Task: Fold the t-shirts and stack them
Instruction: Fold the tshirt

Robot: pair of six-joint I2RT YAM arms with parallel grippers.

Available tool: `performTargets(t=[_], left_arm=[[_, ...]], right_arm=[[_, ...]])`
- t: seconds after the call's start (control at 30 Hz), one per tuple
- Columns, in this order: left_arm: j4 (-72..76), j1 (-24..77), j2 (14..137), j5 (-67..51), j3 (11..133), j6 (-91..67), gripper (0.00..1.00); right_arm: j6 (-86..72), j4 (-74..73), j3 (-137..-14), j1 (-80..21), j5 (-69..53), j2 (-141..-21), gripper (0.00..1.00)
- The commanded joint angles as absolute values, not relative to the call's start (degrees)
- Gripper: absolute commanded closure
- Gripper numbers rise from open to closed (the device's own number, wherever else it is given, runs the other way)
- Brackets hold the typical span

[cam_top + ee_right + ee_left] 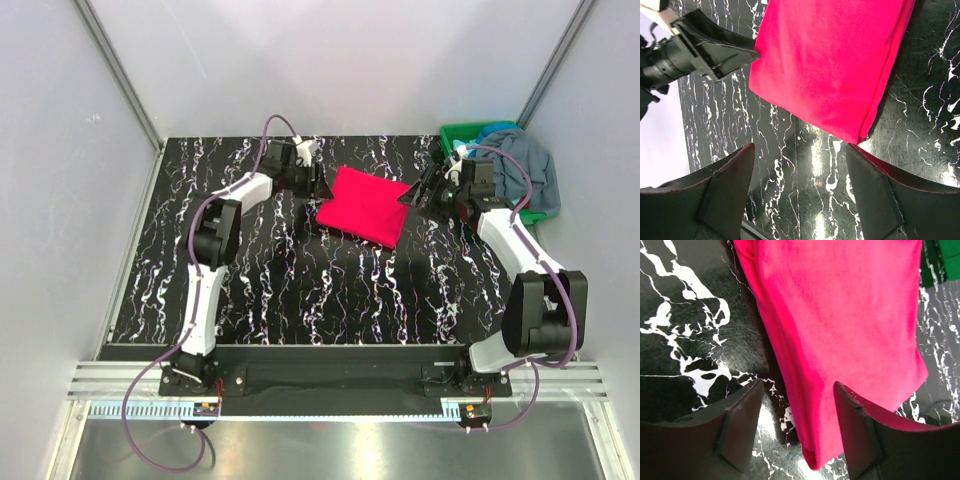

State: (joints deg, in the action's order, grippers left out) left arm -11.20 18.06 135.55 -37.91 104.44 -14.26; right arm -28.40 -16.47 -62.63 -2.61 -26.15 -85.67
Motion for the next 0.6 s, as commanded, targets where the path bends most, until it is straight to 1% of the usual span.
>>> performTargets(t=[0.0, 0.07, 0.1, 0.17, 0.23, 0.27, 0.3, 0.33, 0.37, 0.57], left_arm=[[-11.68, 19.07, 137.81, -36.13, 107.39, -12.74, 0.41], [-12.48, 19.07, 138.6, -36.12, 108.71, -13.09, 0.48], [-12.57, 19.07, 138.86, -36.12, 109.07, -13.36, 0.58], [-12.66, 19.16, 138.95, -35.6, 109.68, -13.88, 0.7], [-12.57, 19.07, 138.87, -35.77, 110.39, -14.68, 0.86], [-12.57, 19.16, 138.61, -35.51, 110.48, -14.85, 0.86], [-12.66, 19.07, 138.34, -35.16, 110.39, -14.94, 0.95], [-12.57, 19.16, 137.38, -34.72, 110.3, -15.03, 0.98], [-12.57, 18.99, 136.85, -34.02, 109.95, -14.94, 1.0], [-16.95, 17.67, 133.86, -30.5, 110.74, -12.93, 1.0]], right_arm=[[-27.86, -16.44, -64.51, -2.81, -26.72, -84.11, 0.19], [-27.86, -16.44, -64.51, -2.72, -26.63, -83.94, 0.2], [-27.86, -16.44, -64.34, -2.81, -26.54, -84.02, 0.19], [-27.95, -16.44, -64.34, -2.81, -26.37, -84.02, 0.19], [-27.95, -16.43, -64.16, -2.81, -26.11, -84.11, 0.2], [-27.95, -16.35, -64.07, -2.81, -25.93, -84.11, 0.2], [-28.04, -16.35, -63.9, -2.73, -25.84, -84.2, 0.2], [-27.95, -16.35, -63.9, -2.72, -25.67, -84.29, 0.2], [-27.95, -16.43, -63.81, -2.72, -25.58, -84.37, 0.2], [-27.69, -16.35, -63.37, -2.72, -25.4, -84.02, 0.2]])
